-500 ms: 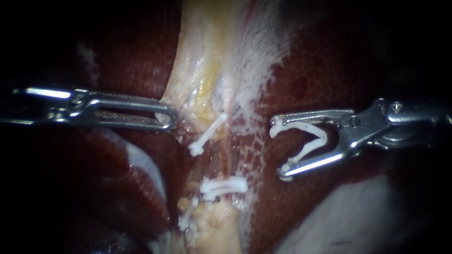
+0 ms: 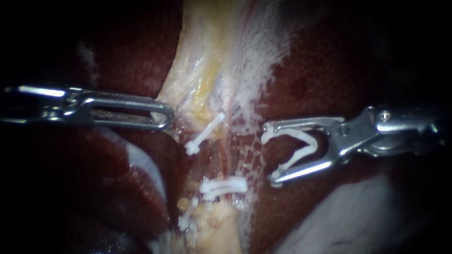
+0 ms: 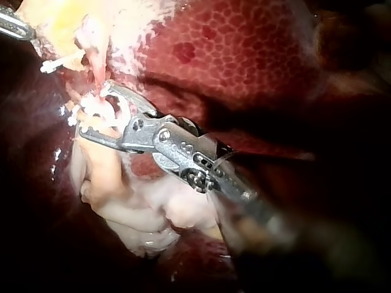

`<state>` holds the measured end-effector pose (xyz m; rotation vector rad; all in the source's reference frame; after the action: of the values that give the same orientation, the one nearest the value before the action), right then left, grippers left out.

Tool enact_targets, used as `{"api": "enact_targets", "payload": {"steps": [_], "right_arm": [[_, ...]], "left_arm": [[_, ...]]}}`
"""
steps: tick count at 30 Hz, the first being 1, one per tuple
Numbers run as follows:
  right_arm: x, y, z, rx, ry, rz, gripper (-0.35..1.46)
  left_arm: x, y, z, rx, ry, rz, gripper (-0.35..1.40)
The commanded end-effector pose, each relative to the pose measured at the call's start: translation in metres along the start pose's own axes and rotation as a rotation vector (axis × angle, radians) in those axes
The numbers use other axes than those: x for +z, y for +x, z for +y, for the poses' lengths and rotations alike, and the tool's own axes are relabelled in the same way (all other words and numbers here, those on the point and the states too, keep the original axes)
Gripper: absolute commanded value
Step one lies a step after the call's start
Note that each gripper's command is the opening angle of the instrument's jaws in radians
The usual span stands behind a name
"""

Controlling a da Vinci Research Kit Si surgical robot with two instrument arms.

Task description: Clipping third clip right tube

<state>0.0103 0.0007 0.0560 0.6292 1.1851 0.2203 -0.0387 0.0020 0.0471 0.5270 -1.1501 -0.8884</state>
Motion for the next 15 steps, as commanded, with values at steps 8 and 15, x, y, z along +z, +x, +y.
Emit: {"api": "enact_targets", "payload": {"steps": [8, 15], "right_arm": [[0.0029, -0.0012, 0.0005, 0.027, 0.025, -0.01, 0.6], [0.0043, -0.0016, 0.0016, 0.038, 0.027, -0.012, 0.6]], "left_arm": [[-0.0029, -0.0031, -0.0019, -0.015, -0.002, -0.027, -0.35], [-0.0036, -0.0042, -0.005, -0.01, -0.005, -0.043, -0.35]]}}
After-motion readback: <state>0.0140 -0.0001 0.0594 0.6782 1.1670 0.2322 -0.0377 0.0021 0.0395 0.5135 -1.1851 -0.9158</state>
